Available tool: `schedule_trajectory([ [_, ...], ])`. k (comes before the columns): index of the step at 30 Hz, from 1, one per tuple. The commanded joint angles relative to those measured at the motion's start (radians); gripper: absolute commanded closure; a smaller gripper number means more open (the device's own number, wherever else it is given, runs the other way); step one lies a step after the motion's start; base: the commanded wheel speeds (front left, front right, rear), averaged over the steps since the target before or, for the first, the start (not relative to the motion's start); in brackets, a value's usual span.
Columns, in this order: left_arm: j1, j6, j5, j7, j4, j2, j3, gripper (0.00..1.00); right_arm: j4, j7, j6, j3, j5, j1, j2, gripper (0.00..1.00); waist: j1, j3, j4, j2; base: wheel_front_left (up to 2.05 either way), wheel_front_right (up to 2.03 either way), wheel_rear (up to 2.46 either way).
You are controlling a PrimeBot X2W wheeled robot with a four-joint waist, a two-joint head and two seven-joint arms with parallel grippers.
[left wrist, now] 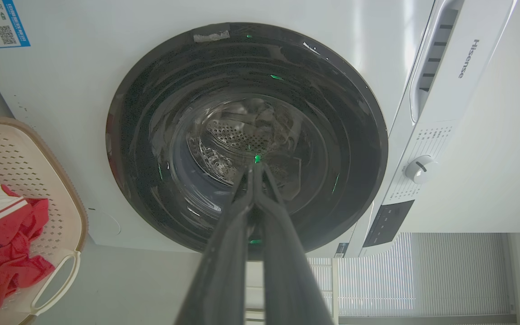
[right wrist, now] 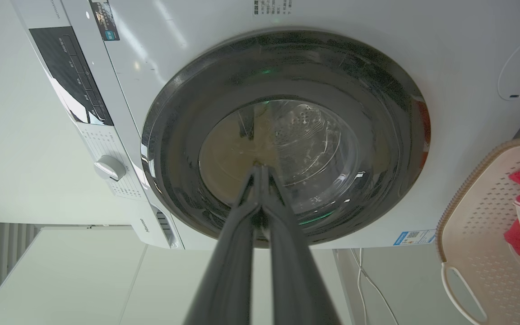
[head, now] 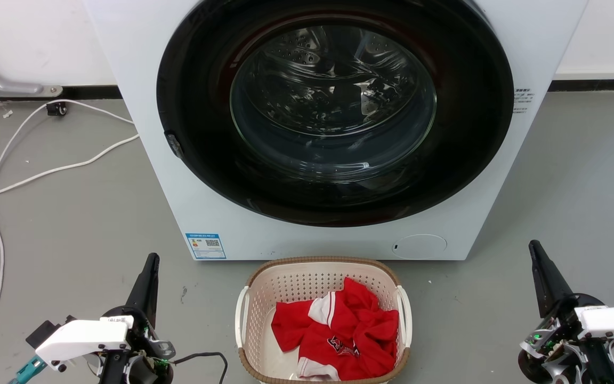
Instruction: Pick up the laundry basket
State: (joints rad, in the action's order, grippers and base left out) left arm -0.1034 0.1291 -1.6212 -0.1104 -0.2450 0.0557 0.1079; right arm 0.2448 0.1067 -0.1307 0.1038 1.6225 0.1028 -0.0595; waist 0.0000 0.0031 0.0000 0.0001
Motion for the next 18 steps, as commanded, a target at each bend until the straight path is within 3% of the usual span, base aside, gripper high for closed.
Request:
schedule_trajectory([
  [1, -0.009, 0.004, 0.006, -0.001, -0.001, -0.002, 0.003, 1.00, 0.001, 0.002, 0.000, 0.001, -0.003, 0.010, 0.003, 1.00, 0.0000, 0.000, 0.000, -0.0001, 0.00, 0.00, 0.00],
  [18, -0.009, 0.004, 0.008, -0.002, -0.001, -0.002, 0.005, 1.00, 0.001, 0.005, 0.000, 0.004, -0.005, 0.010, 0.005, 1.00, 0.0000, 0.000, 0.000, -0.0001, 0.00, 0.00, 0.00],
])
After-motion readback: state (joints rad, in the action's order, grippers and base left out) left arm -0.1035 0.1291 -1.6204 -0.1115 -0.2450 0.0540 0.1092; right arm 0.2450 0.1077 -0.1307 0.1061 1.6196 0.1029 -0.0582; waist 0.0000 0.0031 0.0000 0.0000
